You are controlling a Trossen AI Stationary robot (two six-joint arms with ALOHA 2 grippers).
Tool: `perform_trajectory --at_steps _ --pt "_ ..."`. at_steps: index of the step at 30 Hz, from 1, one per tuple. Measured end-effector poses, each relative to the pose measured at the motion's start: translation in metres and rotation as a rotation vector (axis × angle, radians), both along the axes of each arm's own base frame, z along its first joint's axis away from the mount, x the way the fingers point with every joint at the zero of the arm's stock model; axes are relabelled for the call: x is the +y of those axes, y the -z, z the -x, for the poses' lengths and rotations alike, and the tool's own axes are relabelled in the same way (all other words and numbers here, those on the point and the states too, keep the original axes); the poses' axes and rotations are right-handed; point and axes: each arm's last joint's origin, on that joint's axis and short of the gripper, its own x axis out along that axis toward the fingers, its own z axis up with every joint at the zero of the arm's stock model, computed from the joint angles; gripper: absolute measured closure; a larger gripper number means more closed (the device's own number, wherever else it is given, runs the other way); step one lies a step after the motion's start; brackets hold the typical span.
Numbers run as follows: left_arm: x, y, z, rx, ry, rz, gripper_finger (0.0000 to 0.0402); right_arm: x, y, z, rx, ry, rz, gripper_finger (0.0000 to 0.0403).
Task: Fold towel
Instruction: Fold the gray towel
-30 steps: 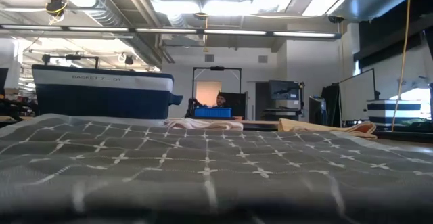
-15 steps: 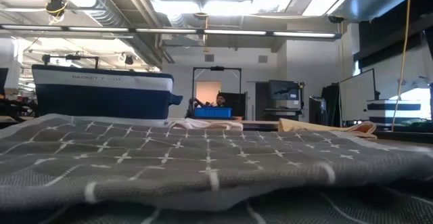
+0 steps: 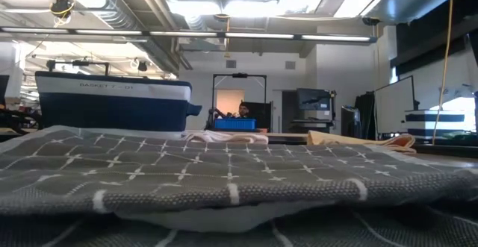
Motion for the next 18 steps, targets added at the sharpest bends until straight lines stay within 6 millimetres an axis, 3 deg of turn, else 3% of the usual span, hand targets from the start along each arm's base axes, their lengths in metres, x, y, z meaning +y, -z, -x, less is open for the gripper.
perform_trajectory --at_steps 14,18 --pt "-0.0060 0.0029 0.0041 -0.008 -0.001 0.037 0.0262 0.0001 0.0000 0.0001 0.000 0.000 0.001 0.0394" --pt "-0.0031 0.0088 0.0062 0.002 -0.002 0.025 0.0290 0.0000 0.0000 0.0001 -0.001 0.000 0.001 0.0393"
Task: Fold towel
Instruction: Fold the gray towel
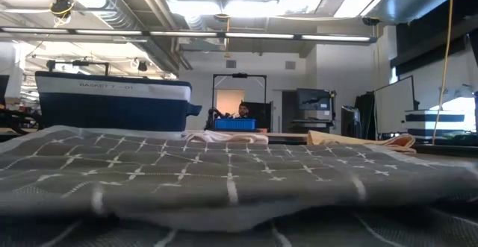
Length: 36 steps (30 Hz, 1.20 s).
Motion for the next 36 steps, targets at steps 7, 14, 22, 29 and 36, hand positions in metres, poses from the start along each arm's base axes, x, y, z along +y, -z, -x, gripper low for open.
perform_trajectory --at_steps 7,14,22,29,36 --pt "0.000 0.004 0.001 0.016 0.006 0.022 0.0380 0.000 0.000 0.000 -0.005 0.003 0.003 0.0393" --pt "0.003 -0.022 0.003 0.061 -0.016 -0.022 0.0390 0.000 -0.013 0.000 -0.006 -0.001 -0.014 0.0393" --pt "0.003 -0.062 0.020 0.079 -0.067 -0.045 0.0399 0.010 -0.041 -0.007 -0.036 -0.007 -0.094 0.0393" --pt "-0.015 -0.066 0.041 0.049 -0.037 -0.018 0.0399 0.025 -0.040 -0.011 -0.095 -0.016 -0.254 0.0393" --pt "-0.025 -0.060 0.061 0.039 -0.065 -0.026 0.0397 0.030 -0.028 -0.017 -0.107 0.008 -0.265 0.0393"
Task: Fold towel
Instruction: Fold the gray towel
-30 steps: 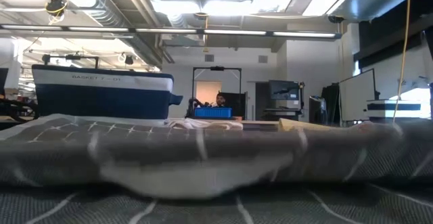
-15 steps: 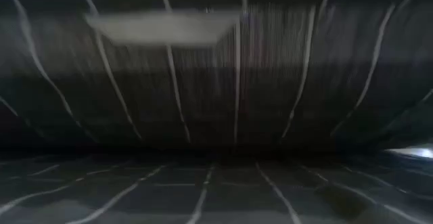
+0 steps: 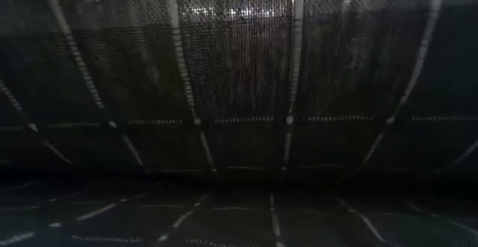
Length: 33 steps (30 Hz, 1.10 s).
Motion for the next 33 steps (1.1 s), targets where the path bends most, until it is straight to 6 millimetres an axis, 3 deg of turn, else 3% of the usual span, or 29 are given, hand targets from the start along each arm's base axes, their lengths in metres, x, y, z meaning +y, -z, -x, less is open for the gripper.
perform_trajectory --at_steps 16,24,28,33 --pt "-0.012 0.003 -0.002 -0.045 0.109 0.082 0.0379 0.013 0.013 -0.005 0.036 -0.054 -0.118 0.0382" --pt "-0.008 0.003 -0.005 0.035 0.091 0.115 0.0305 0.014 0.014 -0.004 0.068 -0.057 -0.145 0.0269" --pt "-0.002 0.000 -0.012 0.084 0.043 0.115 0.0284 0.005 0.012 -0.004 0.221 -0.147 -0.181 0.0222" --pt "0.015 -0.003 -0.034 -0.131 0.021 -0.050 0.0280 -0.014 0.007 -0.004 0.294 -0.142 -0.103 0.0197"
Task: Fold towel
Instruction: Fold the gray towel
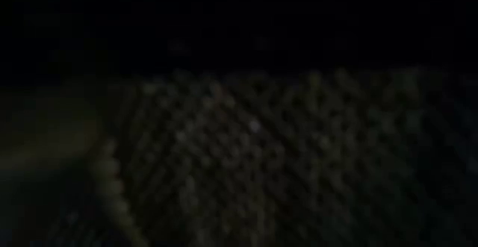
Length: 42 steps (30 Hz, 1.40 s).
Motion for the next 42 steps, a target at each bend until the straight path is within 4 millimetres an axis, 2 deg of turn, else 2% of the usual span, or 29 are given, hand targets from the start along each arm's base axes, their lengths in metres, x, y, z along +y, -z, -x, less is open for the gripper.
perform_trajectory --at_steps 3,7,11,14,16,20,25,29,32,37,39,42 --pt "0.017 0.007 -0.015 -0.096 -0.031 -0.116 0.0280 -0.016 0.000 -0.003 -0.096 0.011 0.205 0.0198" --pt "0.050 0.029 -0.031 -0.066 -0.106 -0.230 0.0279 -0.042 0.005 -0.014 -0.229 0.076 0.500 0.0204" --pt "0.090 0.059 -0.040 0.011 -0.232 -0.320 0.0279 -0.071 0.022 -0.026 -0.237 0.120 0.585 0.0209" --pt "0.118 0.078 -0.043 0.054 -0.307 -0.357 0.0279 -0.091 0.037 -0.026 -0.193 0.147 0.616 0.0210" --pt "0.130 0.089 -0.047 0.065 -0.319 -0.338 0.0279 -0.100 0.046 -0.021 -0.134 0.143 0.618 0.0210" --pt "0.141 0.094 -0.055 0.065 -0.329 -0.286 0.0279 -0.104 0.049 -0.010 -0.034 0.099 0.637 0.0210" --pt "0.142 0.083 -0.071 0.004 -0.380 -0.231 0.0279 -0.108 0.043 0.008 0.034 0.018 0.742 0.0210" --pt "0.153 0.065 -0.077 -0.015 -0.430 -0.232 0.0279 -0.118 0.029 0.016 0.049 0.015 0.754 0.0210" --pt "0.158 0.043 -0.078 -0.072 -0.445 -0.202 0.0279 -0.120 0.008 0.016 -0.024 0.074 0.695 0.0210" --pt "0.164 0.005 -0.067 -0.214 -0.396 -0.207 0.0279 -0.118 -0.010 0.010 -0.189 0.170 0.634 0.0210" --pt "0.173 -0.007 -0.061 -0.275 -0.416 -0.218 0.0279 -0.116 -0.010 0.005 -0.279 0.231 0.654 0.0210" --pt "0.191 -0.010 -0.057 -0.326 -0.473 -0.215 0.0282 -0.116 0.002 -0.003 -0.391 0.321 0.636 0.0210"
